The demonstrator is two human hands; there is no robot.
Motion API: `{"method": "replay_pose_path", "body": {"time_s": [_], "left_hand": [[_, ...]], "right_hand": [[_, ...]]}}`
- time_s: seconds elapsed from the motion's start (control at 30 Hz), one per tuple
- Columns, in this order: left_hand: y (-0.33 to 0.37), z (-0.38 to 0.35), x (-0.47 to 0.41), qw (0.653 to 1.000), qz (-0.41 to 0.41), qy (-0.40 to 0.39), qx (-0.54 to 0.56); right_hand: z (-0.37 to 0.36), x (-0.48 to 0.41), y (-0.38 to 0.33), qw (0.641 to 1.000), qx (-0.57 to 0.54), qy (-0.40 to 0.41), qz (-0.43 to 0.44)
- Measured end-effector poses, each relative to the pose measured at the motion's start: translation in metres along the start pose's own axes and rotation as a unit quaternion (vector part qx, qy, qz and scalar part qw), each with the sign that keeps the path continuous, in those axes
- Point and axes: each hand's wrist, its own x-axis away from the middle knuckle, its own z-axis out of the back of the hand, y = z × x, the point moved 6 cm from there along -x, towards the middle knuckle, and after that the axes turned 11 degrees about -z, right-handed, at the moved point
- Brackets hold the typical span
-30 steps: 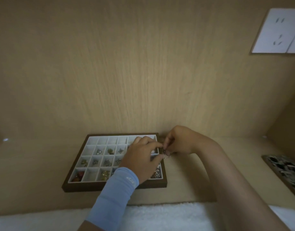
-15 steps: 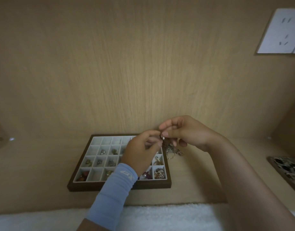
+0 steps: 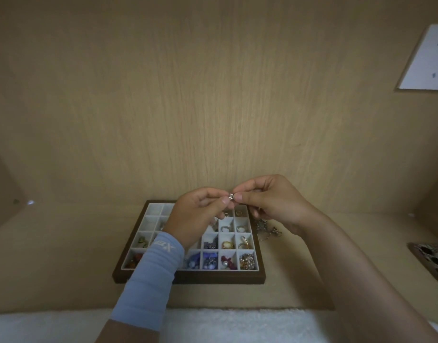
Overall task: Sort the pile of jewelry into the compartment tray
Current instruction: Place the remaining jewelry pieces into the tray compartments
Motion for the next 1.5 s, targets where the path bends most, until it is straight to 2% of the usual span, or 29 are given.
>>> {"method": "replay_pose_path", "body": {"time_s": [0.17,0.5,0.97,1.13,1.27,1.4,1.5], "left_hand": [[0.001,0.018,-0.001,1.0,-0.004,0.013,-0.028],[0.006,0.065,0.001,0.999,-0.001,0.033,-0.001],[-0.01,0.126,0.007,0.987,0.021,0.154,0.051],[-0.019,0.131,0.01,0.976,0.036,0.186,0.104],[-0.025,0.135,0.012,0.975,0.031,0.201,0.087],[-0.028,0.14,0.012,0.977,0.032,0.207,0.046],[-0.031,0.141,0.01,0.98,0.032,0.195,0.012]], "right_hand": [[-0.016,0.004,-0.007,1.0,-0.007,-0.014,0.027],[-0.058,-0.004,-0.029,0.998,-0.015,-0.04,0.056],[-0.114,-0.039,-0.086,0.982,0.13,-0.087,0.111],[-0.126,-0.051,-0.091,0.969,0.179,-0.082,0.151],[-0.135,-0.058,-0.089,0.956,0.229,-0.074,0.17],[-0.139,-0.065,-0.083,0.966,0.189,-0.085,0.156],[-0.138,-0.068,-0.079,0.945,0.257,-0.061,0.192]]}}
